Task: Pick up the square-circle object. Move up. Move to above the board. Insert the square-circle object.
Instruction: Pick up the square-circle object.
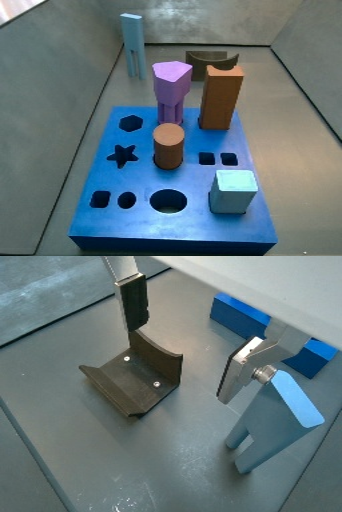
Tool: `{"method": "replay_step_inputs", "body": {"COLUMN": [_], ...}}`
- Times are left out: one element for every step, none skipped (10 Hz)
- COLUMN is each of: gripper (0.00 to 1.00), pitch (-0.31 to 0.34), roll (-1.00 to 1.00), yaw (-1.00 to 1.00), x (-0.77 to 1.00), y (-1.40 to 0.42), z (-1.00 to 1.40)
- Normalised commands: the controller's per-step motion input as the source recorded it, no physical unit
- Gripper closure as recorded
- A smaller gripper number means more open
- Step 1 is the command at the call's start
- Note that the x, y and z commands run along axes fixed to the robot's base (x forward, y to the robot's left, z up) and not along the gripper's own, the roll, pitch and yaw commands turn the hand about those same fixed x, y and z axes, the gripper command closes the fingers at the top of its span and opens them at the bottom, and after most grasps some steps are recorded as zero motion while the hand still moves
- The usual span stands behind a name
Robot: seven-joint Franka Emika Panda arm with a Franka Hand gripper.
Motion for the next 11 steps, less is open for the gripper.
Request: {"method": "replay_step_inputs", "body": {"gripper": [0.00, 0.00, 0.00, 0.00, 0.00, 0.00, 0.00, 0.00, 0.00, 0.00, 0.00], "pitch": [0.000, -0.050, -0.086, -0.113, -0.094, -0.103, -0.124, -0.064, -0.094, -0.127, -0.124], "roll": [0.00, 0.00, 0.00, -0.02, 0.00, -0.01, 0.00, 0.00, -0.06, -0.09, -0.12], "yaw": [0.00, 0.00, -0.09, -0.06, -0.04, -0.07, -0.17, -0.29, -0.54, -0.58, -0.51], "x": [0.00, -0.29, -0.82, -1.00, -1.00, -0.93, -0.97, -0.87, -0.47, -0.30, 0.03], "y": [-0.05, 0.00, 0.07, 0.18, 0.21, 0.12, 0.00, -0.03, -0.18, -0.33, -0.34], "z": [-0.01, -0.07, -0.12, -0.07, -0.03, -0.02, -0.10, -0.21, -0.39, -0.43, -0.25]}}
